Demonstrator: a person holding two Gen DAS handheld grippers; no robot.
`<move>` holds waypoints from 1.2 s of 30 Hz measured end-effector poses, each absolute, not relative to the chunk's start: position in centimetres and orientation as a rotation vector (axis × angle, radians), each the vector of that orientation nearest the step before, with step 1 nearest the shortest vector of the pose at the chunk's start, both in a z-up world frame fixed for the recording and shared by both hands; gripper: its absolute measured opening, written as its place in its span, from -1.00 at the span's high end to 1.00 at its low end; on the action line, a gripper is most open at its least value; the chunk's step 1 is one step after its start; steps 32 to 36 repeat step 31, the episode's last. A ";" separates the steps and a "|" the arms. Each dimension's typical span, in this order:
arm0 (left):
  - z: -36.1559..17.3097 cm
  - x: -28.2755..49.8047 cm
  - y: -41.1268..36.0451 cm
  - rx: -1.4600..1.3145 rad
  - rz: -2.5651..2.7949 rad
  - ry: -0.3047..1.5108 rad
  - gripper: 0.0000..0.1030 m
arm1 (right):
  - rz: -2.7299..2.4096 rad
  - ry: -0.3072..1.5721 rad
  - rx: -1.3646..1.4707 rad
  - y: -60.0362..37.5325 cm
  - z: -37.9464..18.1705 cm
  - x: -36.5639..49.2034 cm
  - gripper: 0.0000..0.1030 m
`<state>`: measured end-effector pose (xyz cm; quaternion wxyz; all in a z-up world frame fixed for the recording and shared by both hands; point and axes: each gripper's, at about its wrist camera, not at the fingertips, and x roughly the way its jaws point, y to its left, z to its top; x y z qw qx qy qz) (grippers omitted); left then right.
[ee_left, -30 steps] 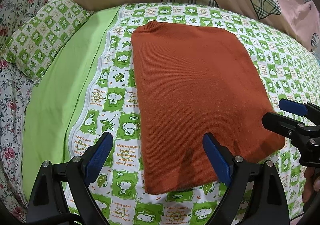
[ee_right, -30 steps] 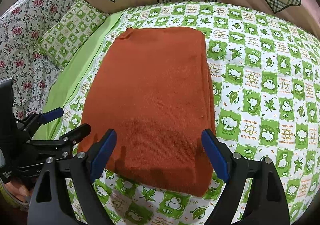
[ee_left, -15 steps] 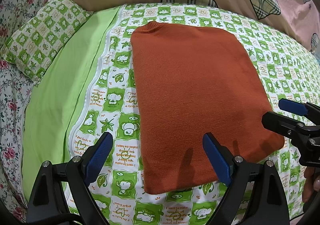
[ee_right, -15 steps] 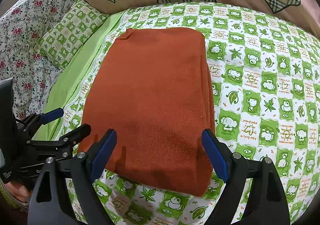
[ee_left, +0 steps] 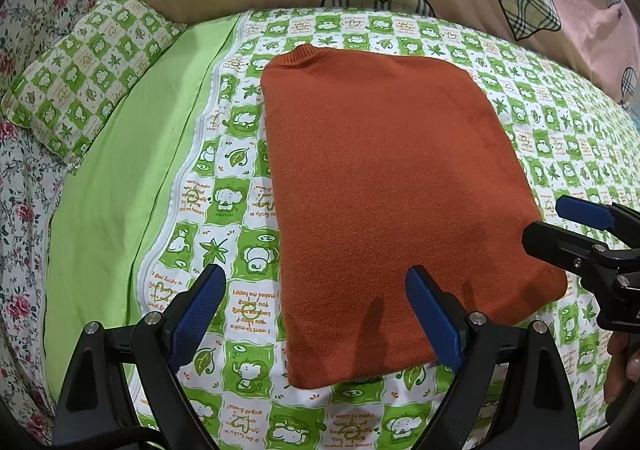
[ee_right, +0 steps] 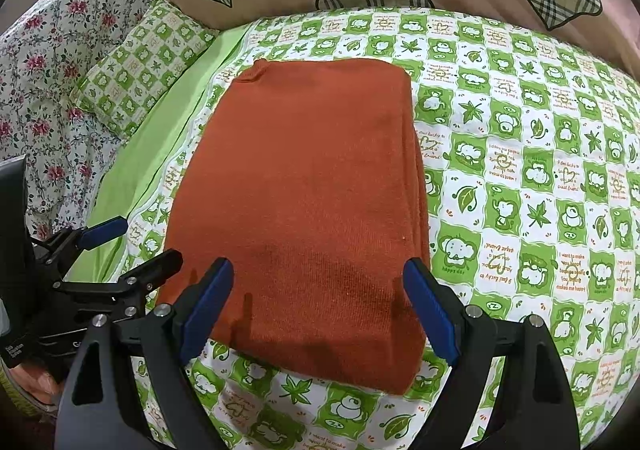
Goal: Fold small clothes
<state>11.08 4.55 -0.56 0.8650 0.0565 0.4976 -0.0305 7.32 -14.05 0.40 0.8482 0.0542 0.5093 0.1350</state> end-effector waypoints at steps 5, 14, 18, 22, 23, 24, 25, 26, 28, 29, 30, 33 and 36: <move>-0.3 11.3 4.6 0.118 -0.057 1.032 -0.78 | 0.277 1.063 0.118 -14.3 0.5 7.4 -0.68; -0.3 12.3 5.0 0.103 -0.037 1.021 -0.79 | 0.268 1.050 0.115 -14.5 0.4 8.1 -0.68; -0.3 12.5 5.2 0.089 -0.040 1.025 -0.79 | 0.268 1.051 0.116 -14.4 0.4 8.3 -0.68; -0.2 12.7 5.5 0.079 -0.041 1.026 -0.79 | 0.270 1.044 0.114 -14.5 0.4 8.3 -0.68; -0.2 12.7 5.6 0.075 -0.039 1.026 -0.79 | 0.267 1.046 0.115 -14.6 0.3 8.3 -0.68; -0.2 12.7 5.7 0.070 -0.037 1.026 -0.79 | 0.264 1.048 0.118 -14.7 0.2 8.4 -0.68; -0.1 12.7 5.7 0.066 -0.036 1.027 -0.79 | 0.261 1.047 0.123 -14.8 0.3 8.4 -0.68; -0.1 12.7 5.8 0.063 -0.033 1.027 -0.79 | 0.260 1.044 0.127 -14.8 0.3 8.4 -0.68; -0.1 12.6 5.8 0.060 -0.027 1.028 -0.79 | 0.258 1.041 0.132 -14.9 0.3 8.4 -0.68; -0.1 12.6 5.7 0.059 -0.026 1.028 -0.79 | 0.258 1.041 0.134 -14.9 0.3 8.4 -0.68; -0.2 12.5 5.7 0.059 -0.026 1.028 -0.79 | 0.258 1.041 0.135 -14.9 0.2 8.4 -0.68; -0.2 12.5 5.6 0.059 -0.025 1.028 -0.79 | 0.260 1.043 0.136 -14.8 0.2 8.5 -0.68; -0.2 12.5 5.6 0.059 -0.025 1.028 -0.79 | 0.260 1.043 0.136 -14.8 0.2 8.5 -0.68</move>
